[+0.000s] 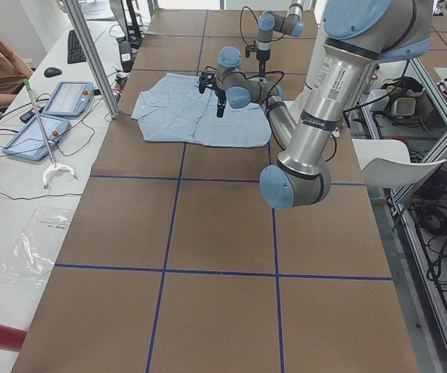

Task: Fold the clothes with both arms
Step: 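Release the sleeve and move both grippers to the hem corners nearest the robot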

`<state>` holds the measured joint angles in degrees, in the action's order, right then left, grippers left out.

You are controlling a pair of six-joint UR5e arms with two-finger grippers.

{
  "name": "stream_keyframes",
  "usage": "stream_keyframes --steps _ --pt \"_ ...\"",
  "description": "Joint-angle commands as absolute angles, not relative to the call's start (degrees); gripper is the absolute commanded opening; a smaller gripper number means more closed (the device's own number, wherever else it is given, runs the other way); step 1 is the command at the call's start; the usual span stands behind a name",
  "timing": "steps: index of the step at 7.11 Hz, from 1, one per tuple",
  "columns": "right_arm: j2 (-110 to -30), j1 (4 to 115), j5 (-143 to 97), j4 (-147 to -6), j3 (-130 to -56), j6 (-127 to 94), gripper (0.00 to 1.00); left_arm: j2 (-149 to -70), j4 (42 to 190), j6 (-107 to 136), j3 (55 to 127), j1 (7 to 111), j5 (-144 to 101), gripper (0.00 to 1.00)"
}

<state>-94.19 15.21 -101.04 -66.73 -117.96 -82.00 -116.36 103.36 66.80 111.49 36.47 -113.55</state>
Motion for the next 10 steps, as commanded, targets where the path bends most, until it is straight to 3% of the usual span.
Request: stream_keyframes --steps 1,4,5,6,7,8,10 --pt "-92.8 15.4 -101.4 -68.9 -117.9 -82.0 0.53 -116.4 103.4 66.8 111.5 36.5 -113.6 0.99" --pt "-93.4 15.4 -101.5 -68.9 -116.9 -81.9 0.53 -116.4 103.4 66.8 111.5 36.4 -113.6 0.99" --pt "-93.3 15.5 -101.9 -68.9 -116.9 -81.9 0.42 -116.4 103.4 66.8 111.5 36.4 -113.6 0.99" --pt "-93.3 15.7 -103.1 -69.0 -117.2 -81.9 0.18 -116.4 103.4 66.8 111.4 36.3 -113.6 0.99" --pt "-93.4 16.3 -104.1 -68.9 -117.3 -81.9 0.07 -116.4 103.4 66.8 111.4 36.3 -113.6 0.99" --pt "-93.4 16.8 -104.1 -68.9 -117.5 -81.9 0.0 -116.4 103.5 66.7 111.2 36.3 -113.6 0.99" --pt "-93.4 17.2 -104.0 -68.9 -118.6 -82.0 0.0 -116.0 103.5 66.7 110.7 36.3 -113.6 0.99"
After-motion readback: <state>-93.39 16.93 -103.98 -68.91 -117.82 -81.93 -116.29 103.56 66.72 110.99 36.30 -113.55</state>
